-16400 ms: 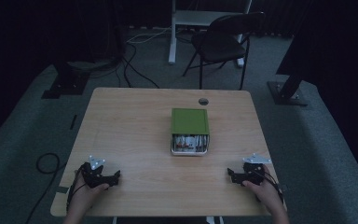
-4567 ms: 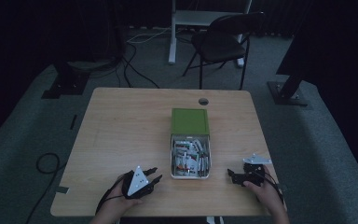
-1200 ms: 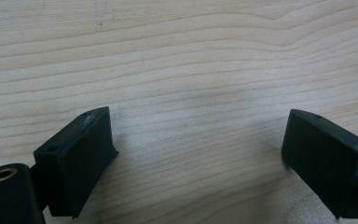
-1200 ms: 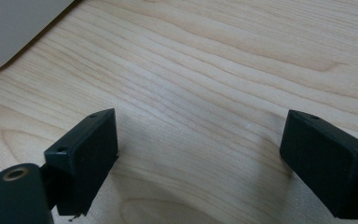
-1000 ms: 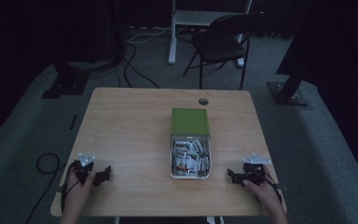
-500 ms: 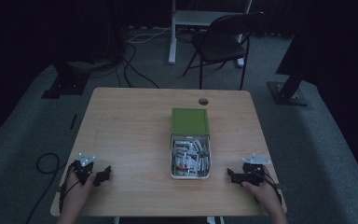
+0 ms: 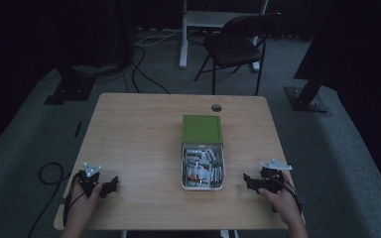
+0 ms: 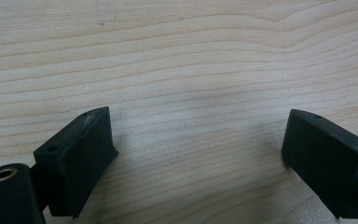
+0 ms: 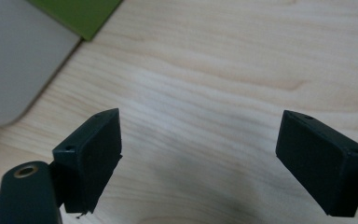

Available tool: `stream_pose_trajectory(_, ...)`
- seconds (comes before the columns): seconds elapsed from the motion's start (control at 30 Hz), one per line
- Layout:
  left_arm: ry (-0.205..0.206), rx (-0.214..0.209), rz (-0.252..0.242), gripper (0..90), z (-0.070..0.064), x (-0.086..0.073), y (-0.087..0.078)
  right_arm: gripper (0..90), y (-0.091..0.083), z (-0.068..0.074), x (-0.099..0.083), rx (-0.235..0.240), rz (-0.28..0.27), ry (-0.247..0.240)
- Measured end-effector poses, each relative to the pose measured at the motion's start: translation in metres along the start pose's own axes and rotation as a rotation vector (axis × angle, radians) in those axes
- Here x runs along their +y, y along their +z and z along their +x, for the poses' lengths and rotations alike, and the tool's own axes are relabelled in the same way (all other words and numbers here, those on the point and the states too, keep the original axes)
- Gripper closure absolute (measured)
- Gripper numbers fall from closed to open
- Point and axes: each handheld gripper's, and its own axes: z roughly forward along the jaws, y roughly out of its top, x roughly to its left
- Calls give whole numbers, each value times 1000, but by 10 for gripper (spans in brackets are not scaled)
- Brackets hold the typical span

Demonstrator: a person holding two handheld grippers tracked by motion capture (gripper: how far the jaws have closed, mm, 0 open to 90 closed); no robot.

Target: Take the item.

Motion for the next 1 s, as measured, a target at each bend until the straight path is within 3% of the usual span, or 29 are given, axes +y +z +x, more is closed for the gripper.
stream_pose_trajectory(0.2, -1, 0, 0, 97, 0, 0, 0, 142, -15, 9, 19, 3, -66, 9)
stream_pose_trajectory(0.33, -3, 1, 0, 97, 0, 0, 0, 153, -24, 18, 30, -12, -85, -10)
stream_pose_trajectory(0.57, -2, 1, 0, 97, 0, 0, 0, 178, -38, 31, 48, -5, -136, 24)
stream_pose_trajectory(0.77, -2, 1, 0, 97, 0, 0, 0, 178, -40, 46, 57, -10, -148, -12)
stream_pose_trajectory(1.0, -1, 1, 0, 97, 0, 0, 0, 178, -41, 63, 65, 11, -184, -11)
